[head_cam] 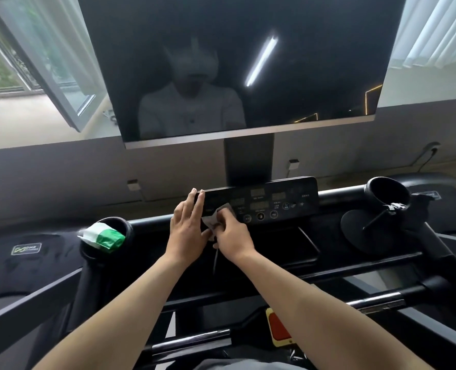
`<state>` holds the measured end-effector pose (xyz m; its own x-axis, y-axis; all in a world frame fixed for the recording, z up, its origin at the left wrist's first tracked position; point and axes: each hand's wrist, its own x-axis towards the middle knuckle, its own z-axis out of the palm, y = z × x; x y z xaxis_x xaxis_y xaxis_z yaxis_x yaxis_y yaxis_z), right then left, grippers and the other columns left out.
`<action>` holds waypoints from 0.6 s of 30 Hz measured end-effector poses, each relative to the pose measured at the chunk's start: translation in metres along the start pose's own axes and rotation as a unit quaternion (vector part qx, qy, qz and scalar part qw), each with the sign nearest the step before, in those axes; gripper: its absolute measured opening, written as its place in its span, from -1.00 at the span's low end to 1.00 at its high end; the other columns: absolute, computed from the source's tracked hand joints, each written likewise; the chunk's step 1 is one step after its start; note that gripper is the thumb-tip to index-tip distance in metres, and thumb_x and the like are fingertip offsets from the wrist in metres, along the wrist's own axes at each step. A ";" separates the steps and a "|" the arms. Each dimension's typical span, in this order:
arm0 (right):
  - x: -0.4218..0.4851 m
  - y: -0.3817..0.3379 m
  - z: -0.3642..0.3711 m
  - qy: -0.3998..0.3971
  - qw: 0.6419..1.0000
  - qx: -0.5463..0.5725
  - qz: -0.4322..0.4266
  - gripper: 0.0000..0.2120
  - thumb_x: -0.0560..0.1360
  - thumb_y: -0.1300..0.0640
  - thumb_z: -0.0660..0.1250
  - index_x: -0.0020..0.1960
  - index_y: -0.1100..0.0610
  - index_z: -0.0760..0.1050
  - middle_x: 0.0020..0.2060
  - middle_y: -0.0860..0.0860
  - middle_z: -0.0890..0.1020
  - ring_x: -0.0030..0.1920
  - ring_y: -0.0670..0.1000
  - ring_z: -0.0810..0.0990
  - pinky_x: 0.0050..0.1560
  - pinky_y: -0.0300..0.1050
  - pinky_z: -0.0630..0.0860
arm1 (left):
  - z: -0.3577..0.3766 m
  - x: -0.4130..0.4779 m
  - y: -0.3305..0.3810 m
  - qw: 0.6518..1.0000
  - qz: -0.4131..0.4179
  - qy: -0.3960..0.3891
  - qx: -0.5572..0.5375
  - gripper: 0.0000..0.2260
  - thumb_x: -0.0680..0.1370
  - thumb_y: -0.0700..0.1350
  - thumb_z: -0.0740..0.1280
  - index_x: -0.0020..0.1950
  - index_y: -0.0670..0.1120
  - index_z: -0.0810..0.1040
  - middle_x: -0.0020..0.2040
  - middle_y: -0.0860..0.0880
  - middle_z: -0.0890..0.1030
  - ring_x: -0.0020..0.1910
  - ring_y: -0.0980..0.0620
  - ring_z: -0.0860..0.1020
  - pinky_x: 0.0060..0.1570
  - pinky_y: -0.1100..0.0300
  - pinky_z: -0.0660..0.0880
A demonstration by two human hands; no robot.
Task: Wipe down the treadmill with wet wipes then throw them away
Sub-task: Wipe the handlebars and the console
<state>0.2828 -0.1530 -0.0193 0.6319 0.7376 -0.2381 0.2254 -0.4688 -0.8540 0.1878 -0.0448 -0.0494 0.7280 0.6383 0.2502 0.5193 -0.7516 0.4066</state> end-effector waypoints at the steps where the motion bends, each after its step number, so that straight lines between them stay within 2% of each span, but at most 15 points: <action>1: 0.000 0.003 -0.006 0.004 0.999 -0.035 -0.001 -0.86 0.56 -0.02 0.17 0.10 -0.19 0.40 -0.09 0.03 0.68 -0.11 0.16 0.68 -0.03 0.16 0.64 | 0.000 0.001 0.003 1.000 0.009 0.006 0.012 -0.09 0.39 -0.10 0.57 0.64 -0.07 0.15 0.63 -0.12 0.13 0.53 -0.18 0.18 0.52 -0.11 0.16; 3: -0.002 0.011 -0.020 0.036 0.997 -0.074 0.007 -0.85 0.58 0.02 0.18 0.13 -0.16 0.37 -0.06 0.07 0.67 -0.05 0.22 0.65 0.01 0.13 0.61 | 0.002 0.004 0.013 0.998 0.038 0.012 0.038 -0.12 0.40 -0.05 0.54 0.63 -0.06 0.17 0.63 -0.14 0.13 0.56 -0.20 0.14 0.52 -0.19 0.15; 6: -0.001 0.026 -0.046 0.092 0.992 -0.079 0.023 -0.89 0.60 0.05 0.19 0.11 -0.12 0.37 -0.09 0.08 0.66 -0.08 0.21 0.64 -0.02 0.14 0.61 | 0.006 0.014 0.042 0.996 0.067 -0.011 0.050 -0.20 0.49 0.00 0.45 0.64 -0.04 0.14 0.66 -0.08 0.07 0.62 -0.15 -0.03 0.57 -0.18 0.00; 10: 0.006 0.045 -0.083 0.149 0.984 -0.081 0.053 -0.90 0.59 0.04 0.17 0.07 -0.13 0.36 -0.15 0.01 0.66 -0.12 0.15 0.66 -0.06 0.09 0.61 | 0.014 0.025 0.072 0.995 0.036 -0.076 0.047 -0.24 0.60 0.14 0.31 0.66 0.09 -0.06 0.67 -0.01 -0.12 0.62 -0.09 -0.22 0.57 -0.16 -0.19; 13: 0.012 0.051 -0.110 0.181 0.976 -0.095 0.072 -0.88 0.59 0.08 0.15 0.07 -0.10 0.39 -0.14 0.04 0.64 -0.07 0.18 0.63 -0.06 0.03 0.53 | 0.014 0.024 0.075 0.996 0.022 -0.071 0.058 -0.21 0.58 0.21 0.32 0.66 0.12 -0.07 0.65 -0.01 -0.09 0.61 -0.10 -0.21 0.56 -0.13 -0.24; 18: 0.031 0.051 -0.153 0.248 0.958 -0.102 0.103 -0.85 0.62 0.10 0.15 0.18 -0.02 0.39 0.02 0.20 0.64 0.05 0.31 0.60 -0.03 0.06 0.43 | 0.016 0.027 0.080 0.997 0.001 -0.065 0.047 -0.15 0.52 0.19 0.42 0.64 0.13 -0.02 0.61 0.02 -0.04 0.60 -0.07 -0.20 0.56 -0.12 -0.27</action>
<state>0.4275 -0.2278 0.0007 0.9418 0.3208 -0.1004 0.1655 -0.7026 -0.6921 0.2566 -0.0902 -0.0241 0.7777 0.6147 0.1315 0.5536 -0.7689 0.3198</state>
